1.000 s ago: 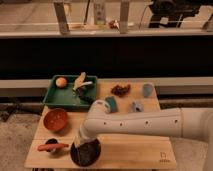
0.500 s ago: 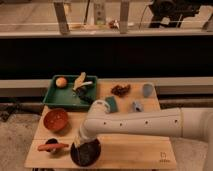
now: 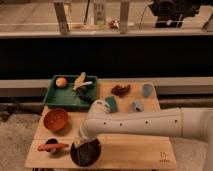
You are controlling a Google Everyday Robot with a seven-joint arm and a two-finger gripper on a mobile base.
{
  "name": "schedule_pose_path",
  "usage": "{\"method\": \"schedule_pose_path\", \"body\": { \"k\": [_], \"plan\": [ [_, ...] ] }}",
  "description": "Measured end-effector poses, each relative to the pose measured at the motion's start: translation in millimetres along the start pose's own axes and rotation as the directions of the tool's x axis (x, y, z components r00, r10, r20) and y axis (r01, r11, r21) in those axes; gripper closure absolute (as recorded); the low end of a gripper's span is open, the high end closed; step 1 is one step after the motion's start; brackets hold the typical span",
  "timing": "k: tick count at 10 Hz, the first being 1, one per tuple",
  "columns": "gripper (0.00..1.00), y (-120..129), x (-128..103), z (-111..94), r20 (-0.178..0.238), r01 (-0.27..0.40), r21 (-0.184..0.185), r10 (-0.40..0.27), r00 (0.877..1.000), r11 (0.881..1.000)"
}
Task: Wipe purple bowl with eraser
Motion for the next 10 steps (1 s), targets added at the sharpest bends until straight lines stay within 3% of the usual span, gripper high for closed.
{"method": "schedule_pose_path", "body": {
  "k": [10],
  "plan": [
    [0.99,0.3,-0.1,0.0,0.0,-0.001,0.0,0.001,1.0,1.0]
  ]
}}
